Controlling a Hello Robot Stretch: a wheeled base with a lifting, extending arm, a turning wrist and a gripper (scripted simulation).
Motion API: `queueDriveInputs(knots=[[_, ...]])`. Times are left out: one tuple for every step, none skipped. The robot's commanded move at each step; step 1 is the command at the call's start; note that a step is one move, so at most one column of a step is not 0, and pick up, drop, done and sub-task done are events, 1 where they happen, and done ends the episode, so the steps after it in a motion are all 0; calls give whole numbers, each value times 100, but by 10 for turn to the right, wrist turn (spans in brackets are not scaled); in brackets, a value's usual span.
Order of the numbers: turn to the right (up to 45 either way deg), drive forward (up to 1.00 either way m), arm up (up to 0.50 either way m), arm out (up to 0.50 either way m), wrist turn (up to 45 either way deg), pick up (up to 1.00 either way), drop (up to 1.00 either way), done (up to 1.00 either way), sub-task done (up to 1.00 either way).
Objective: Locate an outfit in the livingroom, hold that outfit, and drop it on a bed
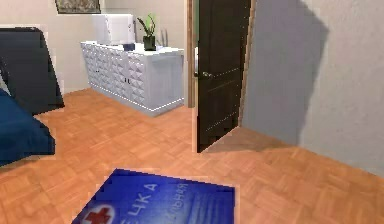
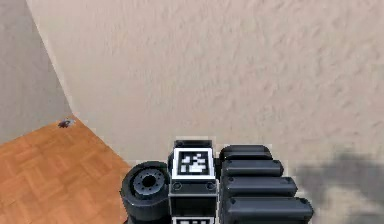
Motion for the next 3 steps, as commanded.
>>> queueDriveInputs(knots=[[-60, 0, 0, 0, 0, 0, 0, 0, 0], [-30, 0, 0, 0, 0, 0, 0, 0, 0], [0, 60, 0, 0, 0, 0, 0, 0, 0]])
